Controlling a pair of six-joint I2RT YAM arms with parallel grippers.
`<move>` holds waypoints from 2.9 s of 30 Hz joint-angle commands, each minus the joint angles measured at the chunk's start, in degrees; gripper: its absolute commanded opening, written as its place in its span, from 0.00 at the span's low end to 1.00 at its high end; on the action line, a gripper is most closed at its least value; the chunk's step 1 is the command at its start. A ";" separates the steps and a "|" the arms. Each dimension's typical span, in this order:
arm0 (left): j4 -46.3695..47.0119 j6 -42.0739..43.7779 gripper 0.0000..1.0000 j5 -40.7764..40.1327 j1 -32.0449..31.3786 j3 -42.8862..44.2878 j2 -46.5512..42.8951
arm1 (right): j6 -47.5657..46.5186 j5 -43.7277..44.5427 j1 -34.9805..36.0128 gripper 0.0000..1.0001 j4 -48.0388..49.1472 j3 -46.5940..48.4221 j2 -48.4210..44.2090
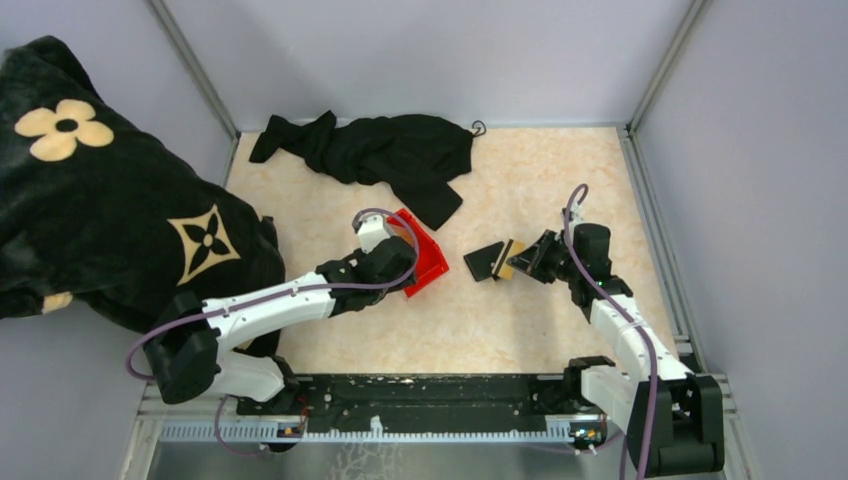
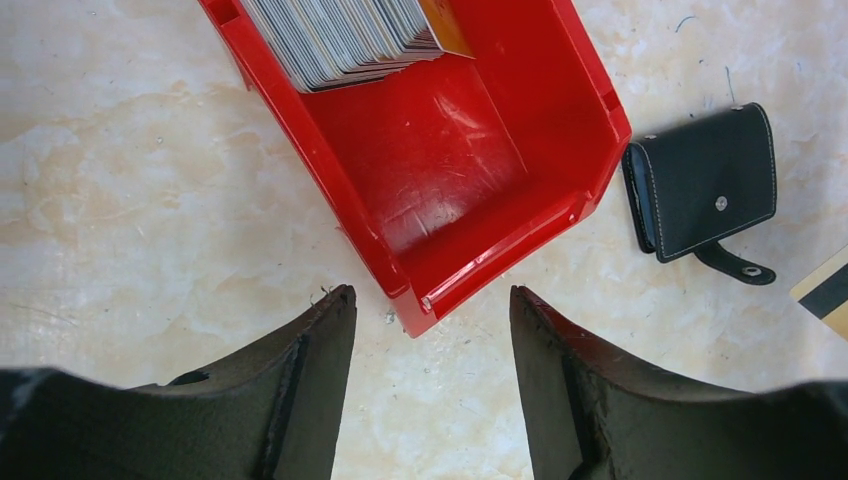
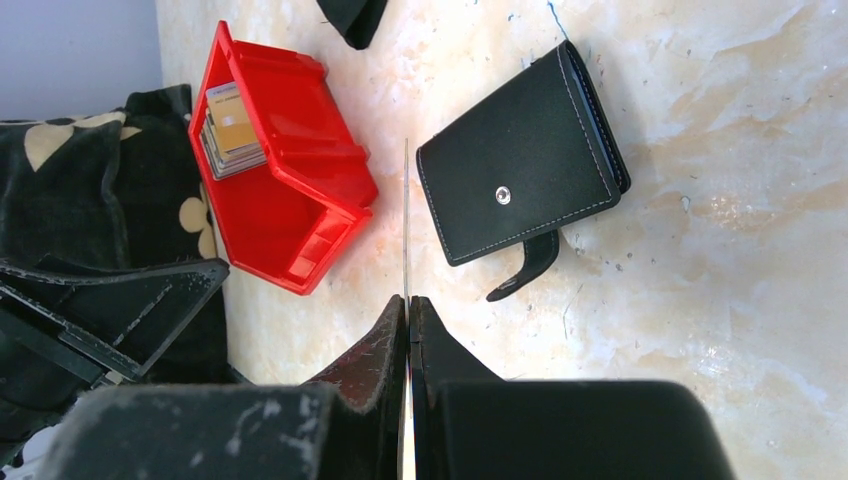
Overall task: Put the credit cards into the card holder
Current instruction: Move the storage box to the center of the board.
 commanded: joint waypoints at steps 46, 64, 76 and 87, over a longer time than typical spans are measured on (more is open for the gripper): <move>3.64 11.81 0.00 2.65 16.68 12.01 14.58 | 0.55 -0.32 3.34 0.00 9.14 -0.74 5.14; 3.19 -0.55 0.00 0.14 30.56 12.50 13.66 | 0.81 -0.50 3.73 0.00 9.27 -0.99 4.90; 4.92 -4.14 0.23 2.25 32.95 10.74 16.95 | 2.13 2.77 5.19 0.00 8.84 -0.68 6.16; 6.65 -1.67 0.60 6.69 32.86 9.60 13.79 | 11.02 11.70 11.38 0.00 9.44 -2.09 5.29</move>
